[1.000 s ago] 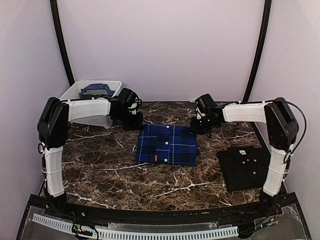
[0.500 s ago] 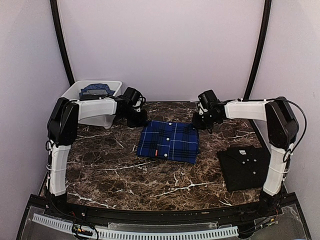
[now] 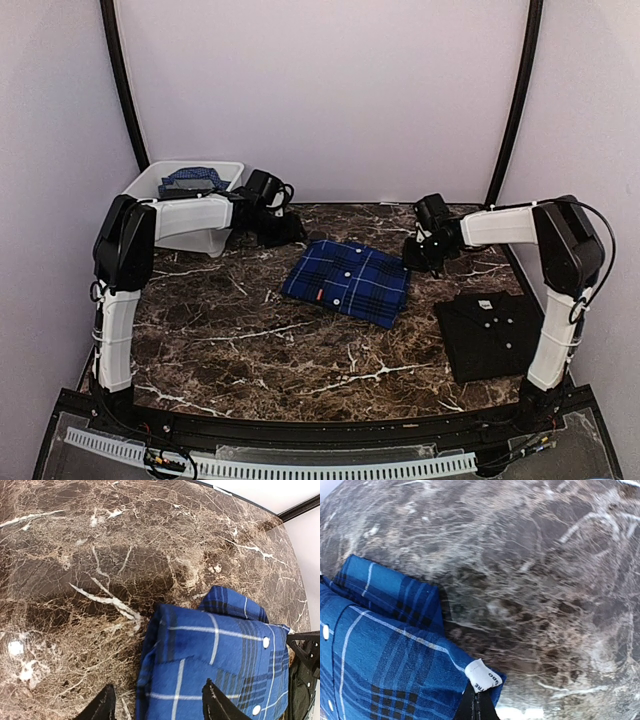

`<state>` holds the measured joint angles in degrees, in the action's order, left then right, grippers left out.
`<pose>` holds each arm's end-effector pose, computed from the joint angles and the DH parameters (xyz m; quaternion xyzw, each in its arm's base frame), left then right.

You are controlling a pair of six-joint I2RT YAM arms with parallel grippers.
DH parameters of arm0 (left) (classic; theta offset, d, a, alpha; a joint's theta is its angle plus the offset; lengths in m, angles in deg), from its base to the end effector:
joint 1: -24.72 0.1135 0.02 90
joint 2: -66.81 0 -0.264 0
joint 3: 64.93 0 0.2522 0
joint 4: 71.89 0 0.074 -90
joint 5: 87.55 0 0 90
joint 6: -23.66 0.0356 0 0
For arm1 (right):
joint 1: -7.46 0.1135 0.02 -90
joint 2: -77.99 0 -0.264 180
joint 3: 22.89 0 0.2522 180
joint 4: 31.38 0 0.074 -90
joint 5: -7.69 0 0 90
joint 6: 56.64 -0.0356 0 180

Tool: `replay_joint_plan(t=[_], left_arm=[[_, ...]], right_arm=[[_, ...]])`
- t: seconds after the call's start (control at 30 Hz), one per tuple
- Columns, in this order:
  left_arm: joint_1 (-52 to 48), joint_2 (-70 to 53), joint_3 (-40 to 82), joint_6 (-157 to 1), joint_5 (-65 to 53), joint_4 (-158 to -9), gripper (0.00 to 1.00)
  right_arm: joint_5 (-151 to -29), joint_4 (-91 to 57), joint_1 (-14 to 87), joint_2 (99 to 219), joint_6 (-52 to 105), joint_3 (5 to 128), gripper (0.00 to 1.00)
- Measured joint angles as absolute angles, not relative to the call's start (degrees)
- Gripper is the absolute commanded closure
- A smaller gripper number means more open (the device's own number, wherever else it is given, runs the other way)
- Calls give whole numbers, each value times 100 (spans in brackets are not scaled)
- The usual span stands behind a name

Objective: Fold and stack the long sleeve shirts
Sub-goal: Fold the 2/3-rectangle-folded shirt at the center of the board, then adjust the square-folded shirt at the center of the board.

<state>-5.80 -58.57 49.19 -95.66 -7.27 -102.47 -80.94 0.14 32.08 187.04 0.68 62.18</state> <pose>0.4289 -0.2598 0.2067 0.0441 0.9093 -0.2698 0.3138 0.3628 0.1653 0.1702 0.0706 0.9523 0.1321 0.2657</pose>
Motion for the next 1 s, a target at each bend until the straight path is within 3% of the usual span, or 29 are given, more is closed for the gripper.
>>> replay_joint_plan(t=[0.23, 0.3, 0.43, 0.6, 1.0], left_arm=[[-583, -5217, 3883, -9542, -827, -10048, 51], [-583, -4979, 3489, -9546, -897, -9974, 55], [-598, -4732, 2986, -9535, -1013, -9797, 62], [-720, -4730, 2643, -9535, -987, -9668, 69], [-1442, -4730, 2296, -9625, -687, -9552, 77]], right_arm=[[-7937, 171, 3160, 18331, 48, 6179, 69], [-7832, 248, 3232, 18049, 48, 6179, 66], [-7690, 317, 3566, 17710, 35, 6391, 67], [-7782, 293, 3870, 18046, 122, 6830, 77], [-8042, 256, 3435, 18956, 288, 6859, 79]])
